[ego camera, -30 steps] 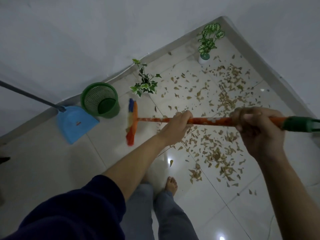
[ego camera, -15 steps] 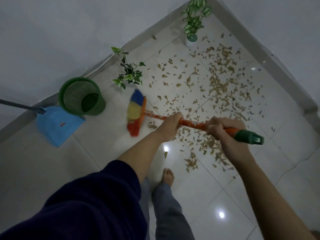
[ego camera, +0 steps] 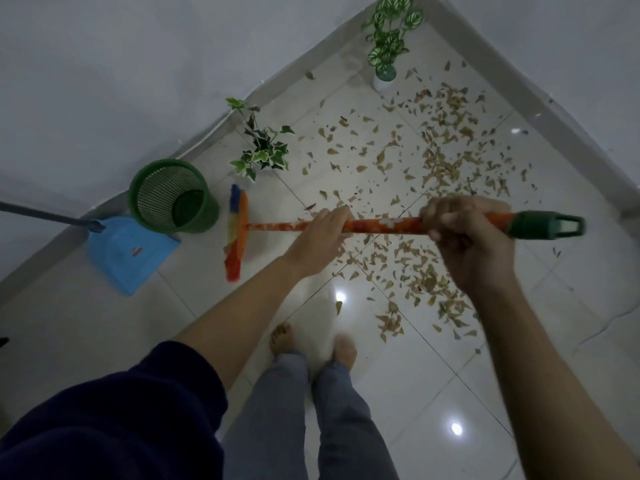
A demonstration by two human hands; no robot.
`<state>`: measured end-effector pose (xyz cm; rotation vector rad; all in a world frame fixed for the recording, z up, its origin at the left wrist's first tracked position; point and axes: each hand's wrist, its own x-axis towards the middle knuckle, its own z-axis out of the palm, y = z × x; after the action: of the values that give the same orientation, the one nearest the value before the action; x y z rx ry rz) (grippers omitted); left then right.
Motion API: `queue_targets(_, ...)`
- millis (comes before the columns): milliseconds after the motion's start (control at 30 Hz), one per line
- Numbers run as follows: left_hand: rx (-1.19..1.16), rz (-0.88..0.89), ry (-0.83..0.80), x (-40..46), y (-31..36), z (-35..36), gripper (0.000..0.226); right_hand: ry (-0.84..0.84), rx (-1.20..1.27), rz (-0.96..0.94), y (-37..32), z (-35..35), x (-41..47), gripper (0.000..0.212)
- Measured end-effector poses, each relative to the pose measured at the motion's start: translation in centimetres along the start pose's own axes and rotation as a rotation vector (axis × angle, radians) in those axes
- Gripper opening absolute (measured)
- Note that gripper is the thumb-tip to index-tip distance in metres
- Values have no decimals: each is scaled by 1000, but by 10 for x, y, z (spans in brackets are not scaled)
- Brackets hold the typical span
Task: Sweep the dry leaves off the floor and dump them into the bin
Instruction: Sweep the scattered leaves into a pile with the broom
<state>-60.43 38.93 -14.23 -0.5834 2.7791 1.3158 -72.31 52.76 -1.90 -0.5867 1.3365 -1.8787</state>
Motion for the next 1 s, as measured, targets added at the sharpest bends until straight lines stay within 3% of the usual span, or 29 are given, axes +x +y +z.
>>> queue_targets(167,-64,-158,-171,-6,-50,22,11,71,-106,148,53,4,-16,28)
queue_targets(267,-155,-184,-210,-7,-52,53,30,93,-283,174,60,-9,-37,28)
queue_targets(433,-189,-66,-278,4,-5,80,10,160,-458,99,23,-30,-57,27)
queue_targets(533,-151,65,-222,9,20,74,14,128,-416,-9,-6,-32,-59,27)
queue_targets(700,-151,211,-123,5,40,39,10,78,-124,-149,-43,-25,-56,29)
queue_targets(867,-192,33,-117,-4,8,26,23,75,0,-38,-16,-27,-57,25)
queue_targets(1000,27,-246,-273,-19,-41,50,21,-46,-286,113,37,-16,-62,24)
